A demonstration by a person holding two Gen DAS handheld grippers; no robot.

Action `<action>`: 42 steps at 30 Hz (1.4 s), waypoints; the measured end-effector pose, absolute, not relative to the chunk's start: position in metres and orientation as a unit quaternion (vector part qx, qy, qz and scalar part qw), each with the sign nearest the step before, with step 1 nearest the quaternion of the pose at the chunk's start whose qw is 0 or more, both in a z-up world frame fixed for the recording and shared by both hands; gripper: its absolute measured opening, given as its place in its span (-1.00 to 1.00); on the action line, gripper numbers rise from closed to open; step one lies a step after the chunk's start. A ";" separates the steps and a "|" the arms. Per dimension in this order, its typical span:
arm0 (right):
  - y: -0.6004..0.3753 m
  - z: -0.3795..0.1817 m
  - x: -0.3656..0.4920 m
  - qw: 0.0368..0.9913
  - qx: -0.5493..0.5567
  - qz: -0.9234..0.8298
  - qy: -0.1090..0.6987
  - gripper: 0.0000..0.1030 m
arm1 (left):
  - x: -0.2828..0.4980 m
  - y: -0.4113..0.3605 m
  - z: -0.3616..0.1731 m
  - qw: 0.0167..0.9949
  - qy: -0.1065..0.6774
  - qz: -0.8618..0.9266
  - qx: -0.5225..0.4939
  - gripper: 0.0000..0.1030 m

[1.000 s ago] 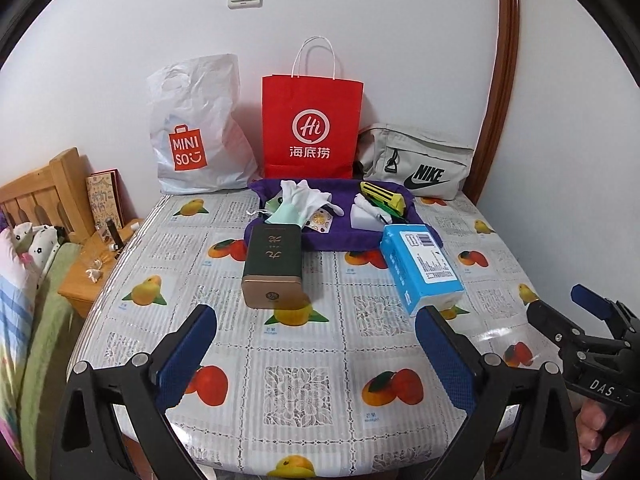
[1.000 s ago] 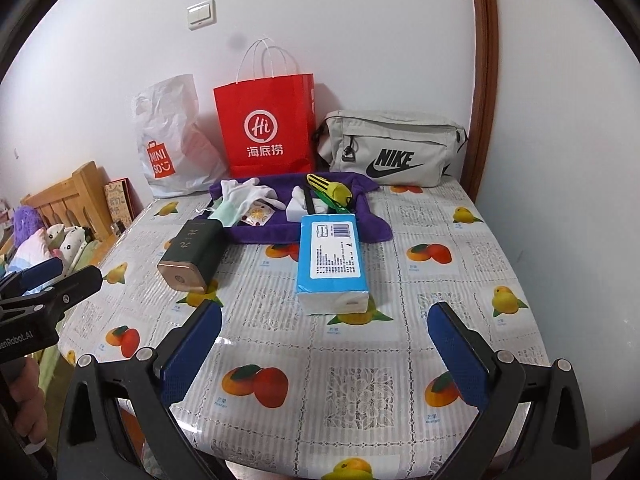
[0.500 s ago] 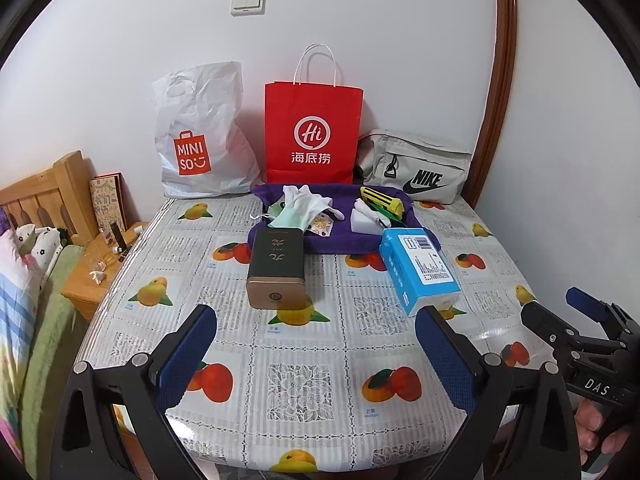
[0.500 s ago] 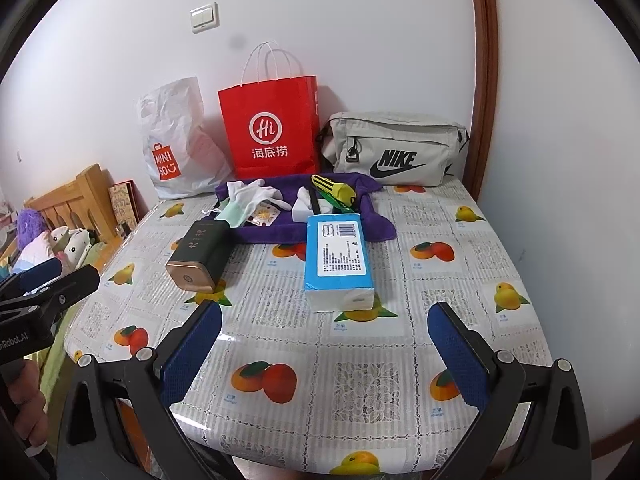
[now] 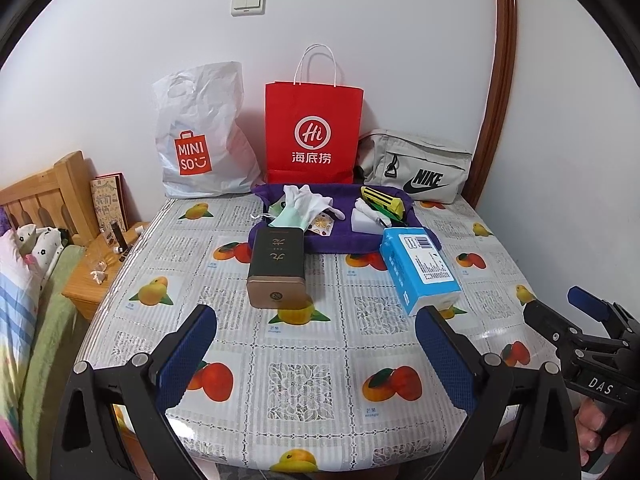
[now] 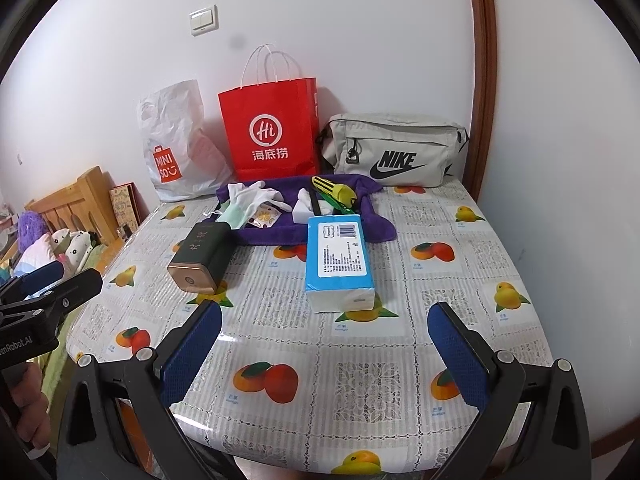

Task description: Organize soft objects

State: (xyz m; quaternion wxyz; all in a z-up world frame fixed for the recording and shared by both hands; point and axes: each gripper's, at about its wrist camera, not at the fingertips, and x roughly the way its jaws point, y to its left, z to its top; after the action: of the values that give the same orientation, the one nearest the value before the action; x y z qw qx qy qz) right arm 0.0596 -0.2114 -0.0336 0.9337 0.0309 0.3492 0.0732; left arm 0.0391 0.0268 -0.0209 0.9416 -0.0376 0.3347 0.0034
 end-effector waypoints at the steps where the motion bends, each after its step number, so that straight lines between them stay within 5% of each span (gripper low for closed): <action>1: -0.212 -0.033 0.060 0.934 0.031 0.073 0.349 0.97 | 0.039 0.027 -0.021 0.942 0.334 0.002 -0.038 0.95; 42: -0.216 -0.031 0.053 0.935 0.037 0.068 0.347 0.97 | 0.036 0.024 -0.020 0.942 0.334 0.004 -0.038 0.95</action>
State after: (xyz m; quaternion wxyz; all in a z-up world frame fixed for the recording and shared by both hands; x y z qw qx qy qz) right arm 0.0534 -0.2157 -0.0311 0.9347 0.0366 0.3471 0.0677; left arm 0.0361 0.0241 -0.0203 0.9419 -0.0375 0.3337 0.0037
